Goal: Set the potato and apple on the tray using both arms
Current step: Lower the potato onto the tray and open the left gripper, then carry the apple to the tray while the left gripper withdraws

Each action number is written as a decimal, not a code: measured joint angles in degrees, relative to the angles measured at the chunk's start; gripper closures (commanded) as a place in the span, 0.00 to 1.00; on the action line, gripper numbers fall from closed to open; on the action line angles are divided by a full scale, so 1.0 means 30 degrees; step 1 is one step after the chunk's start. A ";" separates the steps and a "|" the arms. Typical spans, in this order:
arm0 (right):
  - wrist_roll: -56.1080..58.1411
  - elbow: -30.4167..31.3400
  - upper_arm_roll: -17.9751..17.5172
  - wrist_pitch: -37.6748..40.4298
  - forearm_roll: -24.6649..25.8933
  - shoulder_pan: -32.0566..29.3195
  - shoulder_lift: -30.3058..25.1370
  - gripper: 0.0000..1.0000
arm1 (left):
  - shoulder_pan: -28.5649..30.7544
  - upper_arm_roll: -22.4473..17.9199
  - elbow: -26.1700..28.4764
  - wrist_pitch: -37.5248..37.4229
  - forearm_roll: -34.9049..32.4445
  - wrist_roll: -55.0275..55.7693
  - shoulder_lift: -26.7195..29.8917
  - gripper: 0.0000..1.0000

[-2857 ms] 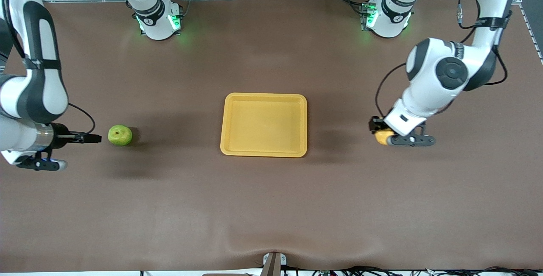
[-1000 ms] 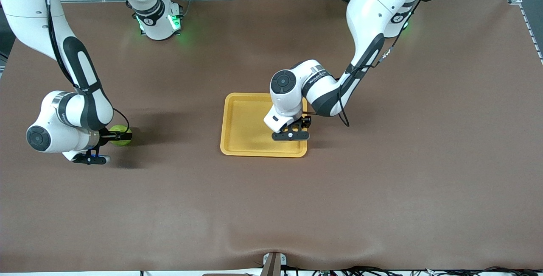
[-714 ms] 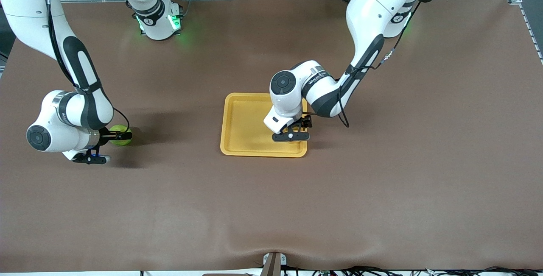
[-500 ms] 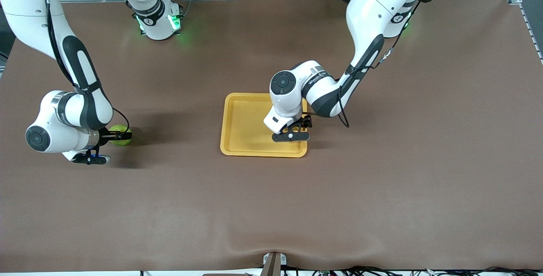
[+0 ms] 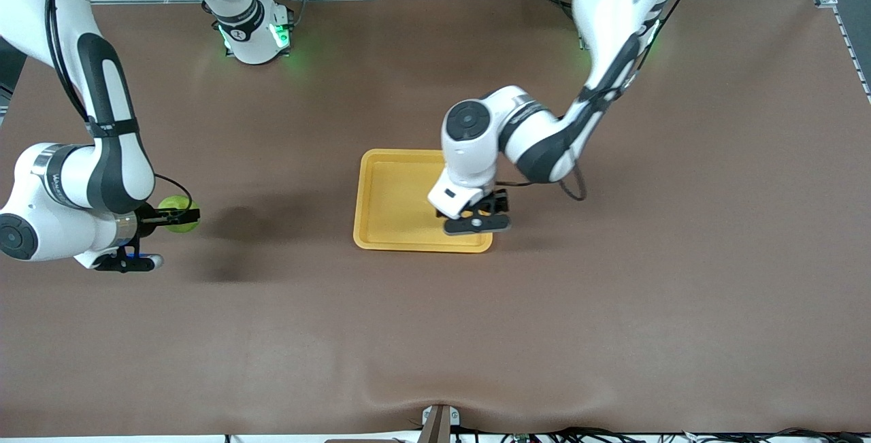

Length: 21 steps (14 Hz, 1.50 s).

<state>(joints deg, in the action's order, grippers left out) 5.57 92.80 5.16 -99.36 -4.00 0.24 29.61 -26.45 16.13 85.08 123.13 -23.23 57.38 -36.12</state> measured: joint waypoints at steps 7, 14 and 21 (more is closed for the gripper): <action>-0.6545 -0.0248 -0.1506 0.0258 -0.1854 0.2849 -0.0110 1.00 | 0.3747 -0.0027 0.0078 -0.0819 -0.0001 -0.1885 0.2182 0.00; -1.1465 -0.0203 -0.1598 -0.0433 -0.2982 0.6119 -0.0159 1.00 | 0.5963 0.0027 0.0079 -0.3405 0.0458 -0.5873 0.4159 0.00; -1.4958 0.1317 -0.1631 -0.3997 -0.3492 0.8996 0.0037 1.00 | 0.7583 0.0049 0.0081 -0.7977 0.3036 -0.9056 0.6802 0.00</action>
<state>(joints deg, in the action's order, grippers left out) -39.30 96.75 0.27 -111.35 -14.48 27.23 29.72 -3.70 16.28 85.32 99.20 -14.13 30.21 -15.71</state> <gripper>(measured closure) 0.088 0.000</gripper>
